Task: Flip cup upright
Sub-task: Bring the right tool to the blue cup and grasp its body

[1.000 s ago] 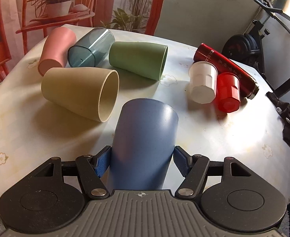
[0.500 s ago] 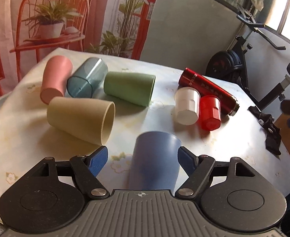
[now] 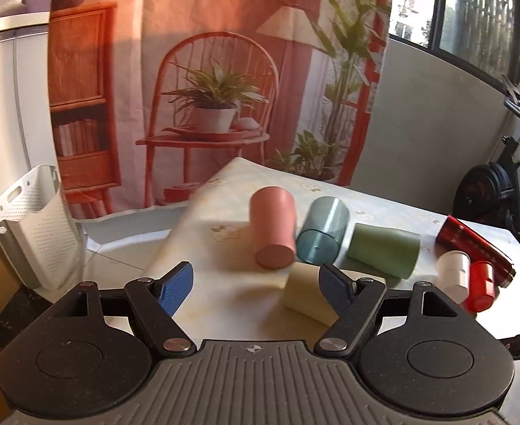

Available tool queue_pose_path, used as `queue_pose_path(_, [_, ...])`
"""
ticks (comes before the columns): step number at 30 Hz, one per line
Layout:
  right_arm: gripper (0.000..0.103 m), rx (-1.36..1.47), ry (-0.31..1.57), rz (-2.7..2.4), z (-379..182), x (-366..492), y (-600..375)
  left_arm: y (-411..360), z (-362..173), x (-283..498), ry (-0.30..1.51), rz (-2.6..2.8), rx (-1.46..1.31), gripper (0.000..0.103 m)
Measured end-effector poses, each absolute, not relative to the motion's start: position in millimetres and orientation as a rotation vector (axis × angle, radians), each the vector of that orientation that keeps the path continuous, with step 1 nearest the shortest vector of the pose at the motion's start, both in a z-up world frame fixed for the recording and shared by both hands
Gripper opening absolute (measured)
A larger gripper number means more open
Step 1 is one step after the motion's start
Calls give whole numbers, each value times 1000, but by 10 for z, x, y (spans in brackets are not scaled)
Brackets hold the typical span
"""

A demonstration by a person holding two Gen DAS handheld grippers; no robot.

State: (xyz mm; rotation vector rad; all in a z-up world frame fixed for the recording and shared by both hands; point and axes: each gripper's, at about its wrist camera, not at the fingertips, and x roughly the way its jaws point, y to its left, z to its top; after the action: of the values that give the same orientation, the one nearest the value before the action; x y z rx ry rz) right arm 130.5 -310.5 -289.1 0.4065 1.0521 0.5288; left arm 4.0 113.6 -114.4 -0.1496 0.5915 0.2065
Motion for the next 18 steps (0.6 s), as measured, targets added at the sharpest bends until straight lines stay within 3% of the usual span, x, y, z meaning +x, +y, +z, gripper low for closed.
queue_pose_path(11, [97, 439, 1150, 507, -3047, 1605, -2609, 1474, -1175, -40, 634, 260, -166, 80])
queue_pose_path(15, [80, 419, 1156, 505, -3039, 1606, -2551, 1486, -1219, 10, 662, 226, -177, 80])
queue_pose_path(18, [80, 421, 1160, 513, -3055, 1610, -2547, 1449, -1253, 26, 674, 205, -163, 80])
